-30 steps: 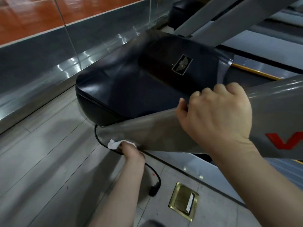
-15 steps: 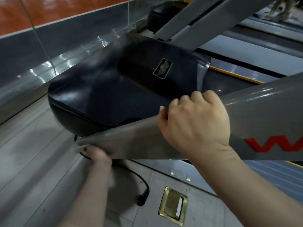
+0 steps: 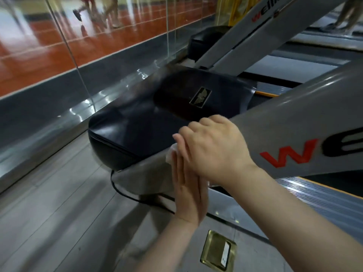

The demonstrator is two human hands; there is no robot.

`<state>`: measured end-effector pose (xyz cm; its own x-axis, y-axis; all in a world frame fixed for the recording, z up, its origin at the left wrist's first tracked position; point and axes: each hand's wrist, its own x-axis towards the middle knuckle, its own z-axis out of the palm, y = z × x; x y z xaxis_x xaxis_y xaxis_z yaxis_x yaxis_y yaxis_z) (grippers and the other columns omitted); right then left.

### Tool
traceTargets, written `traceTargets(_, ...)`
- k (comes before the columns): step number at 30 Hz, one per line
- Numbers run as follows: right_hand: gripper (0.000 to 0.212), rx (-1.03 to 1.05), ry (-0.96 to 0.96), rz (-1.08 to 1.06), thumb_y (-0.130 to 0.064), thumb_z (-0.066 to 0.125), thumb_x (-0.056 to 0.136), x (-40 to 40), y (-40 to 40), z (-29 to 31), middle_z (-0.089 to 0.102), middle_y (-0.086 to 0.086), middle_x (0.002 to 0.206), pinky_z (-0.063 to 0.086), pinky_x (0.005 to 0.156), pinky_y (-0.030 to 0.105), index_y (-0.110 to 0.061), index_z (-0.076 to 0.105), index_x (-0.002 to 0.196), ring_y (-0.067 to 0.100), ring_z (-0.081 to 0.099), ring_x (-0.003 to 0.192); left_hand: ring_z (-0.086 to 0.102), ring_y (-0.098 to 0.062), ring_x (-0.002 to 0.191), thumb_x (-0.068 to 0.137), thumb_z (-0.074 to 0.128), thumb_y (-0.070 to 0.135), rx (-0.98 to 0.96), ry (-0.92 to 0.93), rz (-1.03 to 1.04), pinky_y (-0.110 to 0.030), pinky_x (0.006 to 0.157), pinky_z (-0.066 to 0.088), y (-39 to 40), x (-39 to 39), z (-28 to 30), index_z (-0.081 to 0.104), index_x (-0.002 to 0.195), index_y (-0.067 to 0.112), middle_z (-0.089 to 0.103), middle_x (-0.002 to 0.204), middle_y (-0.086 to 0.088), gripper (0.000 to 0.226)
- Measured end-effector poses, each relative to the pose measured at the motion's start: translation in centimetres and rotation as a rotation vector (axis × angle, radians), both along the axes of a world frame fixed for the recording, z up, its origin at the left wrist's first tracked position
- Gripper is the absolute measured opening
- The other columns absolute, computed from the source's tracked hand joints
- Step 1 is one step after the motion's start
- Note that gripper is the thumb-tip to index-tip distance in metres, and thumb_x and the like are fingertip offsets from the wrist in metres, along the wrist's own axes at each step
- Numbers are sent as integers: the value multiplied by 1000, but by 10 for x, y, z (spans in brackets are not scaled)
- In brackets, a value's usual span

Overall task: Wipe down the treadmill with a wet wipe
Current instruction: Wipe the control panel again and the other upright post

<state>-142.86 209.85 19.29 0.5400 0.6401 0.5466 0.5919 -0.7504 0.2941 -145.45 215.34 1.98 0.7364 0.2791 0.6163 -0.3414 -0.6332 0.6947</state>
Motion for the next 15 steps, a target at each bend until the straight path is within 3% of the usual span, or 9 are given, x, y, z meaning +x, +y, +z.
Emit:
traceTargets(1, 37, 105, 54, 72, -30, 37, 100, -10, -10, 10, 65, 4, 78, 45, 75, 41, -17, 67, 83, 28, 60, 73, 35, -41, 141, 104, 17, 54, 94, 19, 1, -33, 120, 16, 4, 0, 5, 27, 150, 11, 21, 157, 18, 65)
traceTargets(3, 23, 188, 5, 83, -21, 46, 93, -27, -41, 35, 65, 5, 86, 44, 82, 42, -13, 67, 93, 30, 61, 83, 33, -36, 143, 105, 18, 51, 176, 10, 40, -32, 122, 14, 23, 8, -1, 30, 149, 9, 31, 155, -2, 62)
traceTargets(5, 20, 215, -119, 0, -14, 51, 88, -40, -83, 51, 68, 7, 98, 41, 97, 41, -11, 68, 98, 30, 63, 96, 23, -30, 148, 103, 27, 44, -14, 80, 83, -44, 123, 18, 36, 14, -1, 16, 156, 21, 25, 160, -16, 59)
traceTargets(7, 26, 174, -208, -77, -12, 51, 88, -49, -121, 57, 63, 11, 126, 28, 114, 47, -9, 67, 109, 30, 56, 120, 18, -32, 150, 98, 23, 43, -153, 172, 149, -48, 123, 16, 32, 18, 6, 8, 154, 18, 18, 161, -16, 63)
traceTargets(10, 40, 150, -322, -110, -10, 49, 90, -47, -163, 54, 41, 14, 150, 16, 119, 52, -9, 62, 128, 30, 35, 141, 16, -39, 150, 102, 31, 31, 178, -61, 97, -48, 123, 13, -1, 13, 30, 16, 153, -2, 17, 161, -19, 63)
traceTargets(13, 46, 177, -319, 8, -1, 39, 93, -35, -188, 52, 41, 15, 148, 16, 120, 46, -7, 52, 137, 30, 32, 142, 12, -31, 152, 104, 33, 27, 579, -379, 26, -46, 123, 14, -38, 19, 55, 20, 153, 6, 4, 166, -10, 54)
traceTargets(15, 46, 251, -235, 88, 4, 35, 94, -34, -194, 51, 43, 14, 146, 17, 120, 45, -5, 49, 137, 29, 34, 142, 29, -29, 144, 102, 34, 26, 852, -484, -57, -42, 113, 28, -51, 24, 66, 34, 147, 15, 18, 163, -5, 46)
